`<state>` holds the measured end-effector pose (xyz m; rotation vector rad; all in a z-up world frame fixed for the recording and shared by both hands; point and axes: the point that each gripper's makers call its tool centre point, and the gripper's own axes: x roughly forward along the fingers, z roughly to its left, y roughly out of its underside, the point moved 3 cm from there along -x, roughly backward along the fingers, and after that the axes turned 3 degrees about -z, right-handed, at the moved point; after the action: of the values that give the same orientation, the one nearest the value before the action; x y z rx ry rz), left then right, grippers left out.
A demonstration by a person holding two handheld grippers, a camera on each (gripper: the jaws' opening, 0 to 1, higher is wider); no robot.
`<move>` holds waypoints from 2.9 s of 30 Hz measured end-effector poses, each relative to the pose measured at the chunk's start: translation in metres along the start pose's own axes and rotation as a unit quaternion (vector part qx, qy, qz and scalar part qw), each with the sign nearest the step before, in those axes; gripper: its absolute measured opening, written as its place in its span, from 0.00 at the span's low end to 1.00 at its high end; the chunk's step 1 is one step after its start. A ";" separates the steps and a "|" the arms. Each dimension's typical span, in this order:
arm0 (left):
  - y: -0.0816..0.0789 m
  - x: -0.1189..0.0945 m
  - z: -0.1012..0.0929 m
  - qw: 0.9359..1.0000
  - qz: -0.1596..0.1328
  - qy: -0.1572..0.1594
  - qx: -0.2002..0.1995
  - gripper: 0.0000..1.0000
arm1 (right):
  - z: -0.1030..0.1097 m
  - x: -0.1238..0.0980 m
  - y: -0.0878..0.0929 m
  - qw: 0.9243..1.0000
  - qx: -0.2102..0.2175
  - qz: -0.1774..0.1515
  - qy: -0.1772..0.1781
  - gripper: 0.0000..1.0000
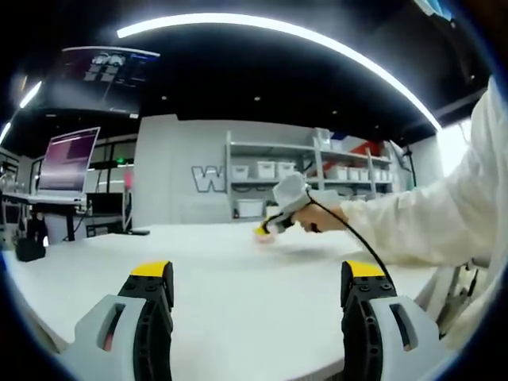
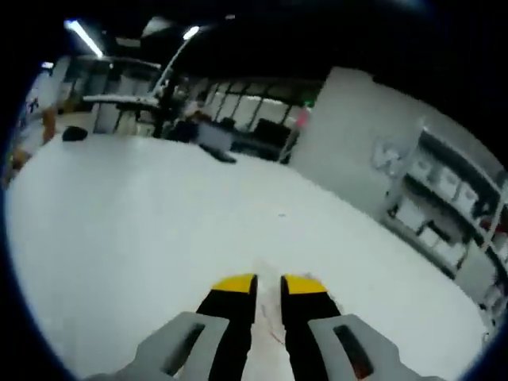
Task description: Open the resealable bag by pulling the two sides of the seal apart until the entire bag opening is separated and visibly accessible.
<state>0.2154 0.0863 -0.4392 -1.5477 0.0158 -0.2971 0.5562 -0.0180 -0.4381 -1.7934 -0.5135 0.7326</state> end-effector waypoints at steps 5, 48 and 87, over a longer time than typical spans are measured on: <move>-0.001 0.001 -0.002 1.000 0.000 0.004 0.002 0.86 | 0.001 -0.004 -0.007 0.997 0.067 -0.036 -0.012 0.14; -0.003 0.004 -0.015 1.000 0.001 0.014 0.011 0.87 | -0.026 -0.021 -0.033 0.977 0.091 -0.186 0.048 0.99; -0.009 0.000 -0.022 1.000 -0.003 0.021 0.017 0.87 | -0.007 -0.054 -0.036 0.986 0.037 -0.161 0.033 0.91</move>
<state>0.2096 0.0646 -0.4310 -1.5080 0.0384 -0.3322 0.5228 -0.0466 -0.3899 -1.6093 -0.7012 0.4605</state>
